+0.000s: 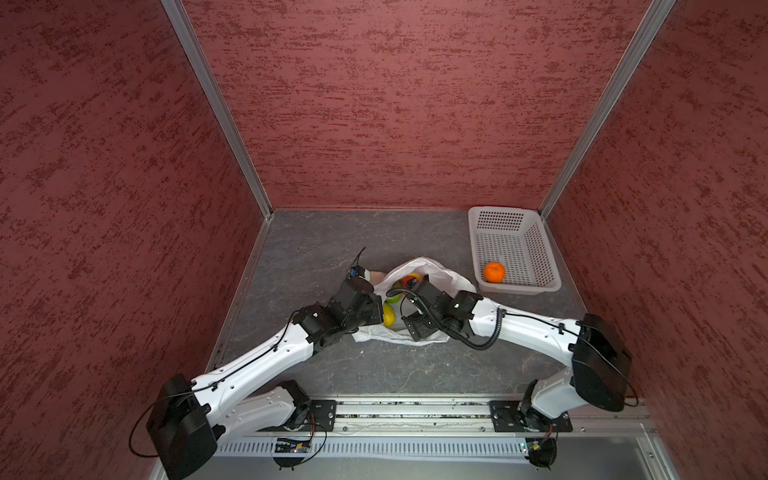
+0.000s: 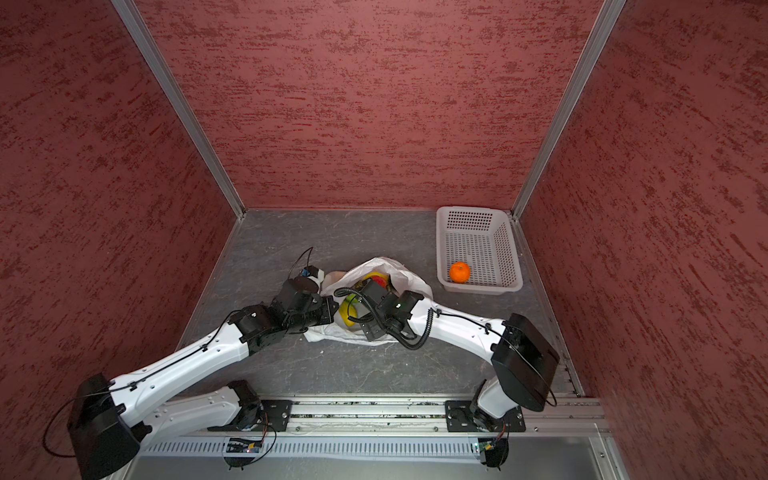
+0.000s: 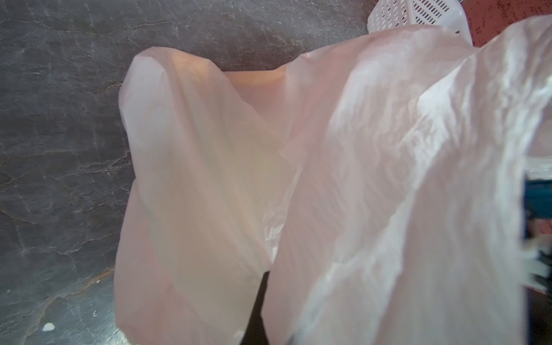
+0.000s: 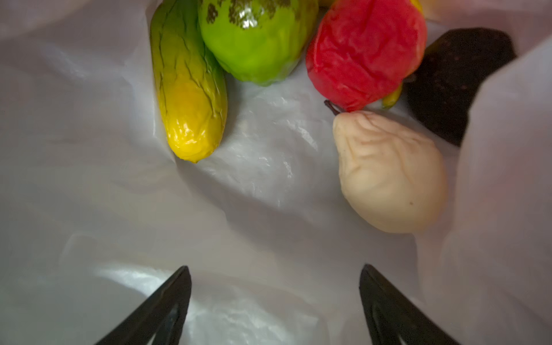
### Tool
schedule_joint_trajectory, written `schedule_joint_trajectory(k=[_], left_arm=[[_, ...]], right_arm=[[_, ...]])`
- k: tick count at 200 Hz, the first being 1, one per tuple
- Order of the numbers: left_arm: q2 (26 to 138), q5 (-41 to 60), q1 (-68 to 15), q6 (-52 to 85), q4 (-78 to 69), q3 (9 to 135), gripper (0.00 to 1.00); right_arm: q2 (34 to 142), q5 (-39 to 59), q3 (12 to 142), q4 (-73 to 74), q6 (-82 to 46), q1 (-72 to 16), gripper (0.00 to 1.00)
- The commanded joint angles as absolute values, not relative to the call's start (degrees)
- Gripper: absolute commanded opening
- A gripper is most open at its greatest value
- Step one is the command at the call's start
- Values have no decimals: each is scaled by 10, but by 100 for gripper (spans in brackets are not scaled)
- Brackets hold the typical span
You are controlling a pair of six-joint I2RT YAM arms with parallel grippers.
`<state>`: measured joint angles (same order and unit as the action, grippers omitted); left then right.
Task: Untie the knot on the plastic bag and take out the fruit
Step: 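Lower the right gripper into the bag and close on the pale pear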
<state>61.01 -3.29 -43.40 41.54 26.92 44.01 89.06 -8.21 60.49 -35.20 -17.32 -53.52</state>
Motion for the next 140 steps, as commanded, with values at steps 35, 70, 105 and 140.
schedule_joint_trajectory(k=[35, 70, 105, 140], left_arm=[[624, -24, -446, 402, 247, 448, 0], [627, -26, -458, 407, 237, 436, 0], [630, -28, -460, 406, 234, 440, 0], [632, -29, -460, 404, 235, 447, 0]], right_arm=[[926, -140, 629, -241, -114, -475, 88], [941, -147, 627, -220, -123, -444, 90], [954, -115, 636, -210, -129, -434, 90], [944, -70, 650, -219, -156, -435, 87]])
